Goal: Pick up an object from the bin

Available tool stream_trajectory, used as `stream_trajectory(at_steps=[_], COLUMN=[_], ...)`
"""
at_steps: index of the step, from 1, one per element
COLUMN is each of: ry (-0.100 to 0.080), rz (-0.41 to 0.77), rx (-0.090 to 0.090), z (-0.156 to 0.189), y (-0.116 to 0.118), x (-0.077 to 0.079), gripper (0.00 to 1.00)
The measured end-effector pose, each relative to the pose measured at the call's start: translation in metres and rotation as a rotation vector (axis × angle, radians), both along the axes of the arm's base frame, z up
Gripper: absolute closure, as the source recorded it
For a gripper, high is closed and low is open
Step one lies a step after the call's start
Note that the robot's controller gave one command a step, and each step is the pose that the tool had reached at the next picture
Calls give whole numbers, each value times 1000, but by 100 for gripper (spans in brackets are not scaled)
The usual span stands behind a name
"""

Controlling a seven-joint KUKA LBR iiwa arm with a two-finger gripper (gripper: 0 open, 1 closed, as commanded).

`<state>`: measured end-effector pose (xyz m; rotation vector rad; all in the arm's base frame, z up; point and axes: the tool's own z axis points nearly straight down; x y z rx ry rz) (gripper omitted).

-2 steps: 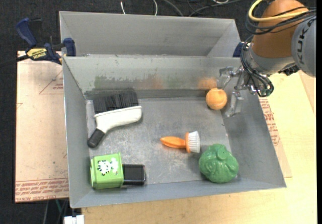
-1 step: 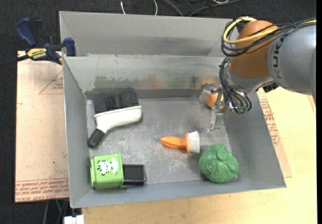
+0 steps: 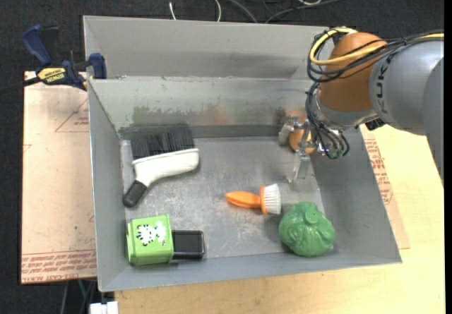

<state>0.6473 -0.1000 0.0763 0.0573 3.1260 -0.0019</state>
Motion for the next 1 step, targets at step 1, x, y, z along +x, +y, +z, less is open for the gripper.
stream_trajectory(at_steps=[1], ry=[7], rz=[-37], rx=[5], z=[0], y=[25], x=[-42], gripper=[0])
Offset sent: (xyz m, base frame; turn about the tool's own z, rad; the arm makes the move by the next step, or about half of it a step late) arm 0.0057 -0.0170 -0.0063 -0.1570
